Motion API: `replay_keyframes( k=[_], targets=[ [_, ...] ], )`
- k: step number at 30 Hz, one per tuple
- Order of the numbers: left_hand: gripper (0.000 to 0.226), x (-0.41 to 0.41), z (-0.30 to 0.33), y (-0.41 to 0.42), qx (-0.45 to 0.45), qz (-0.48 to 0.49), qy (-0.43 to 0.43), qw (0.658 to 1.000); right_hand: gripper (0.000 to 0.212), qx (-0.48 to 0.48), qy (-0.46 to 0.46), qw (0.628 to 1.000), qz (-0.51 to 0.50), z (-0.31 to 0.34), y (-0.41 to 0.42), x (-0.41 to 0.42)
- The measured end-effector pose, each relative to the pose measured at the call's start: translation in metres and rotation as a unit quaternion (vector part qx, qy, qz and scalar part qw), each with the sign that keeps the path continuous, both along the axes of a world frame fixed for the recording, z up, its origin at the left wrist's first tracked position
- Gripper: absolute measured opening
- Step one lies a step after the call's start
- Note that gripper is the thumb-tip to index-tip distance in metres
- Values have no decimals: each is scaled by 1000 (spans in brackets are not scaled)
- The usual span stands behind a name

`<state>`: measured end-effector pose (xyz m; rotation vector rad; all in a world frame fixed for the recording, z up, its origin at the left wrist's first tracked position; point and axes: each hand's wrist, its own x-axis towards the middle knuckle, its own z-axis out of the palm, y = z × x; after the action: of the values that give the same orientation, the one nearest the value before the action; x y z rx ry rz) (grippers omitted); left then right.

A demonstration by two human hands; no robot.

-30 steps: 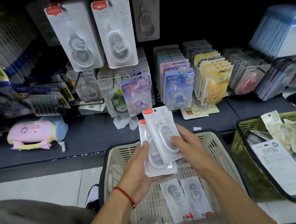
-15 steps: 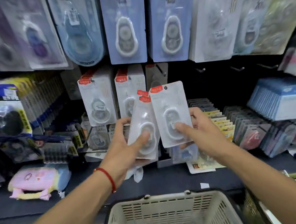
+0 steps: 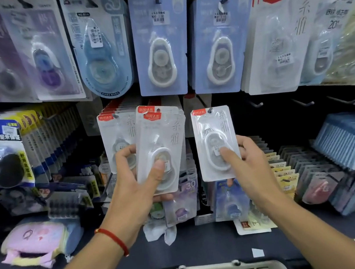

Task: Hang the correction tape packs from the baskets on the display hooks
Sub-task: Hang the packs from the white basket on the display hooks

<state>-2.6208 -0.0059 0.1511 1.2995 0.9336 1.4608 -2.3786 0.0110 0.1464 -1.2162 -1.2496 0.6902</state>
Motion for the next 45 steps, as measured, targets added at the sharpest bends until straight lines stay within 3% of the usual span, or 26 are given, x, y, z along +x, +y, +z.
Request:
replay_keyframes(
  k=[2, 6, 10, 13, 16, 21, 26, 31, 41, 45],
  targets=[
    [49, 0, 2, -3, -1, -4, -10, 1000, 28, -3, -24, 1000, -10, 0, 1, -3],
    [58, 6, 2, -6, -30, -23, -30, 999, 67, -109, -129, 984, -50, -5, 3, -4],
    [60, 14, -2, -8, -74, -56, -47, 995, 31, -68, -56, 994, 64, -2, -15, -17],
    [53, 18, -3, -9, -79, -73, -58, 993, 35, -27, -84, 985, 147, -1, -25, -29],
    [56, 21, -3, -11, -79, -87, -64, 991, 37, -3, -111, 987, 118, -5, -30, -38],
    [49, 24, -2, -12, -91, -103, -83, 987, 30, 7, -49, 993, 103, -10, -27, -36],
    [25, 18, -4, -4, -95, -20, -66, 993, 32, 14, 39, 999, 31, -6, -23, -24],
    [19, 13, -5, -1, -90, -4, -58, 994, 18, 6, 57, 998, 7, -1, -15, -13],
    [17, 13, -3, -1, -94, -8, -63, 993, 36, 10, 35, 999, -36, -3, -8, -8],
    [20, 13, -4, -2, -95, -24, -59, 993, 65, -113, -97, 985, -82, -12, -4, -1]
  ],
)
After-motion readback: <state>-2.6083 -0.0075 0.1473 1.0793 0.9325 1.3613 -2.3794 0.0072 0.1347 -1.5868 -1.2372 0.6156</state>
